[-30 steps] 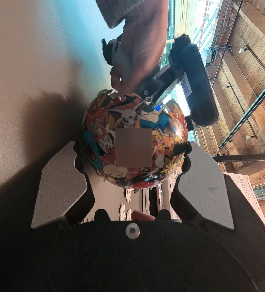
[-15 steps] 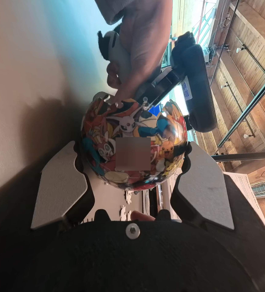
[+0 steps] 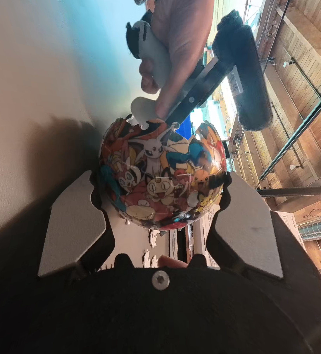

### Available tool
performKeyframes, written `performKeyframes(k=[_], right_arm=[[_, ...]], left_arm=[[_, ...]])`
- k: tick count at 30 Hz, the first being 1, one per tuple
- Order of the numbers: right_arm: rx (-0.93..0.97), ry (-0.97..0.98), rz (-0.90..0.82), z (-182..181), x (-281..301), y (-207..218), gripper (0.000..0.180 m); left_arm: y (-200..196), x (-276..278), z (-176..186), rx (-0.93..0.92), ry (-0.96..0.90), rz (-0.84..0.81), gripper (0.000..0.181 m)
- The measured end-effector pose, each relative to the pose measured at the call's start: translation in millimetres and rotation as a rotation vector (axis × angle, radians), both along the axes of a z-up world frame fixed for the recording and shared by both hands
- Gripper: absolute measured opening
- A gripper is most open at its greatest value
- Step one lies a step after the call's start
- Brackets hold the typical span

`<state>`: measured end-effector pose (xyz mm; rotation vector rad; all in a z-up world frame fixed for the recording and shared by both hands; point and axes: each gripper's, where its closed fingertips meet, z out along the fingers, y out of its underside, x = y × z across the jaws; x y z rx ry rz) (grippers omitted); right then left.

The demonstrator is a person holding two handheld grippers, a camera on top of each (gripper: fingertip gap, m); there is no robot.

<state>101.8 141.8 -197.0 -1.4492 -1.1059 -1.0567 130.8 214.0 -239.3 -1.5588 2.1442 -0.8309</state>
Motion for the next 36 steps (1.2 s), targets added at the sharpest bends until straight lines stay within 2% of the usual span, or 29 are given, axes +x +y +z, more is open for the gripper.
performKeyframes(k=[2, 6, 13, 15, 25, 36], right_arm=[[0.0, 0.0, 0.0, 0, 0, 0, 0.122], [-0.001, 0.002, -0.004, 0, 2, 0, 0.122], [-0.001, -0.003, -0.002, 0, 2, 0, 0.122], [-0.002, -0.002, -0.001, 0, 2, 0, 0.122], [-0.002, 0.008, 0.005, 0, 2, 1, 0.122], [-0.003, 0.015, 0.001, 0, 4, 0, 0.122]], left_arm=[[-8, -8, -2, -0.023, 0.026, -0.093, 0.052], [-30, -19, -1, -0.13, 0.027, -0.31, 0.036], [-34, -22, -16, -0.1, 0.066, -0.553, 0.032], [-36, -21, -17, -0.106, 0.068, -0.575, 0.021], [-45, -21, -19, -0.072, 0.024, -0.65, 0.0], [-32, -19, -9, -0.066, -0.042, -0.584, 0.0]])
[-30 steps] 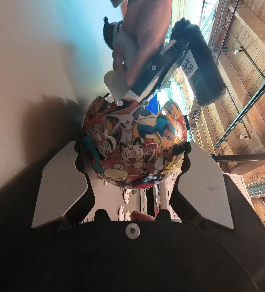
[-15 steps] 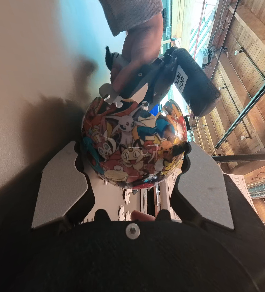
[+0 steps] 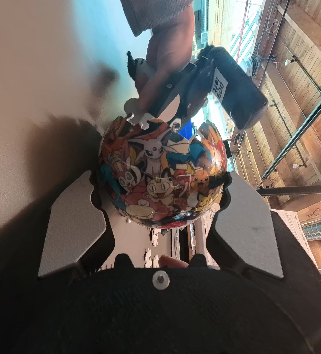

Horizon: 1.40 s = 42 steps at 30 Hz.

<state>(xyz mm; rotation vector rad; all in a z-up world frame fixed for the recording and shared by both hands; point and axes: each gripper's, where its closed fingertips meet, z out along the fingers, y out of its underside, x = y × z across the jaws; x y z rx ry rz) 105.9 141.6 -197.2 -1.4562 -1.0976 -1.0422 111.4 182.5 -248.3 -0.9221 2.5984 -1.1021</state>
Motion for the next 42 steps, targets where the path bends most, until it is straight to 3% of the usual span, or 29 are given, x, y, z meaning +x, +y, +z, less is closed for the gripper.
performKeyframes(k=[2, 7, 19, 27, 31, 36, 39, 42], right_arm=[[0.0, -0.004, 0.0, 0, 0, 0, 0.122], [-0.001, -0.007, -0.001, 0, 0, 0, 0.122], [-0.004, -0.009, -0.001, 0, 0, -2, 0.122], [-0.005, -0.006, -0.003, 0, 1, -3, 0.122], [-0.005, -0.007, -0.003, 0, 1, -3, 0.122], [-0.005, -0.01, -0.004, 0, 1, -3, 0.122], [-0.005, -0.009, -0.004, 0, 1, -2, 0.122], [-0.005, -0.009, -0.004, 0, 1, -2, 0.122]], left_arm=[[2, 0, 4, -0.019, -0.017, 0.023, 0.0], [-6, -3, 1, -0.019, -0.002, -0.002, 0.033], [-11, 0, -9, -0.006, 0.061, -0.048, 0.005], [-1, 0, -4, -0.001, 0.011, 0.001, 0.004], [26, -2, 2, 0.036, -0.032, 0.124, 0.004], [76, -20, -6, 0.131, 0.003, 0.415, 0.004], [62, -47, -11, 0.109, 0.058, 0.373, 0.008], [37, -68, -9, 0.083, 0.056, 0.259, 0.031]])
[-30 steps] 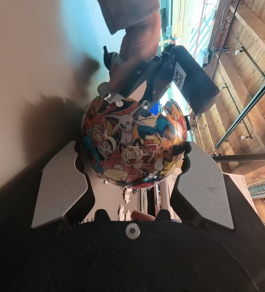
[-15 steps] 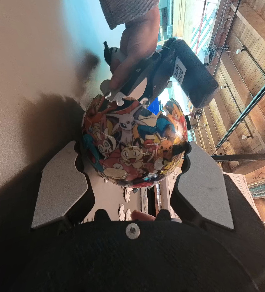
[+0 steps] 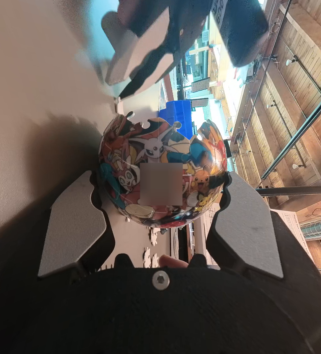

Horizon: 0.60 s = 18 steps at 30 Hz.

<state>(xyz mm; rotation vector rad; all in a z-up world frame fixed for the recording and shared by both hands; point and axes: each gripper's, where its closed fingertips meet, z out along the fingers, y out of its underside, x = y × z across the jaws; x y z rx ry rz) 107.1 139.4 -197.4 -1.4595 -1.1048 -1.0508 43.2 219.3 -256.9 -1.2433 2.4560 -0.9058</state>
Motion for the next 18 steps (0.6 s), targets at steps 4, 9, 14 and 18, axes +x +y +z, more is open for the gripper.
performKeyframes(k=[4, 9, 14, 18], right_arm=[[-0.001, -0.005, -0.003, 0, 1, 0, 0.122], [-0.002, -0.01, -0.003, 0, 1, 0, 0.122], [-0.002, -0.006, -0.003, 0, 1, 0, 0.122], [-0.002, -0.005, -0.002, 0, 1, 0, 0.122]], left_arm=[[5, -1, 4, 0.022, -0.04, 0.022, 0.021], [15, 16, 7, 0.046, -0.069, 0.096, 0.017], [10, 30, 0, 0.125, -0.118, 0.009, 0.029], [6, 32, -2, 0.071, -0.083, -0.007, 0.031]])
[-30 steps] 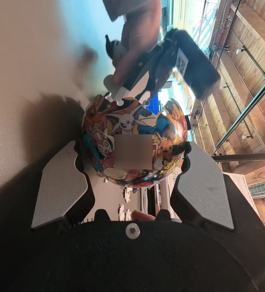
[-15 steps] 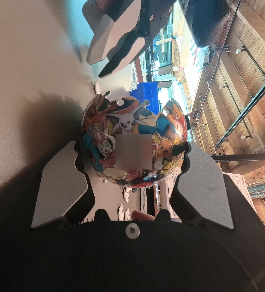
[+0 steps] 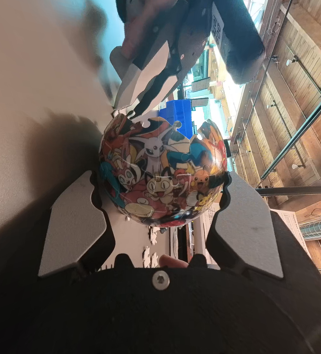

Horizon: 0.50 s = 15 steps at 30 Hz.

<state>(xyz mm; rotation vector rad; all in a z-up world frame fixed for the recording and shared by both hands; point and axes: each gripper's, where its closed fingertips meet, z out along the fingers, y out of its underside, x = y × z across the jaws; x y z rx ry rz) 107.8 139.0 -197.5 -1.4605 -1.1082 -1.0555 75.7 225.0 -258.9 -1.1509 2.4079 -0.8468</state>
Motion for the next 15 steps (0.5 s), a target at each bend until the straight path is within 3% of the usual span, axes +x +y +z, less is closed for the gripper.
performKeyframes(k=[5, 15], right_arm=[[-0.001, 0.001, 0.001, 0.1, 0.1, 0.3, 0.122], [-0.002, 0.001, 0.003, 0.2, 0.1, 1.3, 0.122]], left_arm=[[-3.4, -5.4, -1.0, -0.027, 0.057, 0.052, 0.024], [-2.4, -7.0, -0.7, -0.049, 0.021, 0.054, 0.039]])
